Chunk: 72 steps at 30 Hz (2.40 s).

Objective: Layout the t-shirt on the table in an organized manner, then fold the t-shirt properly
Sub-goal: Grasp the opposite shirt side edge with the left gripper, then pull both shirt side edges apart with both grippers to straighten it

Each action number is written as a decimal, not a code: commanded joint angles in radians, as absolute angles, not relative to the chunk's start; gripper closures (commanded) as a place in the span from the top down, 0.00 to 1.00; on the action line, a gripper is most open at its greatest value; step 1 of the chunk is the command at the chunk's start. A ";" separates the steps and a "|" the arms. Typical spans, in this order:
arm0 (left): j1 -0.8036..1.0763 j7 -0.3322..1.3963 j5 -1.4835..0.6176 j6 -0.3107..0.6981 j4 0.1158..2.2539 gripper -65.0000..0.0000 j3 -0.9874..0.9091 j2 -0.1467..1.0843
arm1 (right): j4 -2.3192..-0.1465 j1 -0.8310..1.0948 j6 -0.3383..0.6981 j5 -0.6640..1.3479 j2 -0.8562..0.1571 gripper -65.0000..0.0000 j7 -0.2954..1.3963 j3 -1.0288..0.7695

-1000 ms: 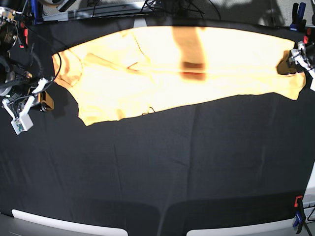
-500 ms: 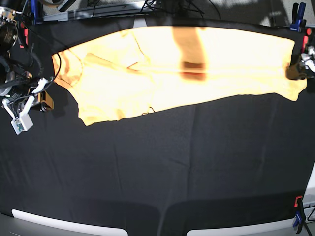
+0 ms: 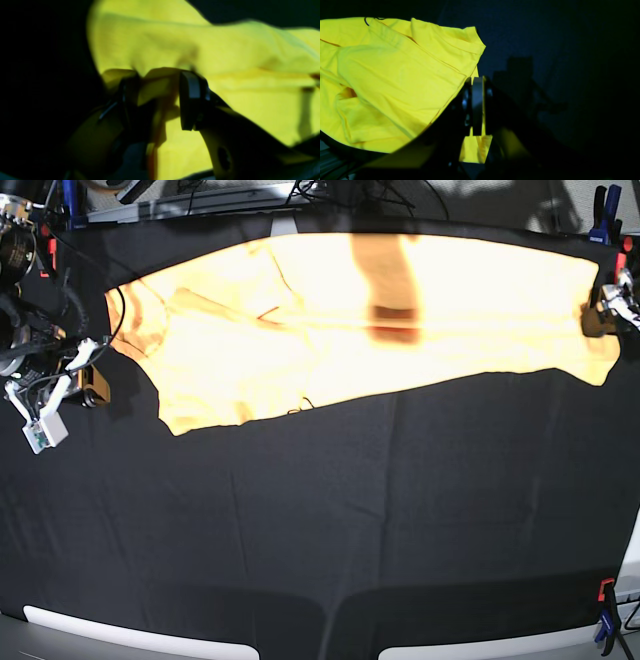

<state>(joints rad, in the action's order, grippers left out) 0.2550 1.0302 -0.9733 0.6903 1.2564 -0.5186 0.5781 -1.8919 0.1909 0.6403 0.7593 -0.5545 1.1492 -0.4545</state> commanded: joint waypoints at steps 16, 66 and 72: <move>0.252 1.033 -1.116 0.698 1.268 0.00 -0.515 0.555 | -1.908 0.180 0.648 0.769 -0.576 0.00 1.133 -0.464; 0.242 0.540 -0.752 0.593 1.269 0.00 -0.686 0.477 | -1.908 0.032 0.677 0.915 -0.450 0.43 1.101 -0.567; 0.227 0.553 -0.752 0.618 1.269 0.42 -0.686 0.477 | -1.908 0.031 0.677 0.915 -0.466 0.43 1.109 -0.598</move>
<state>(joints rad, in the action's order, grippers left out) 0.2348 0.5762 -0.7361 0.6102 1.2564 -0.6800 0.4545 -1.8927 0.0467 0.6704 0.9081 -0.4381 1.1275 -0.5785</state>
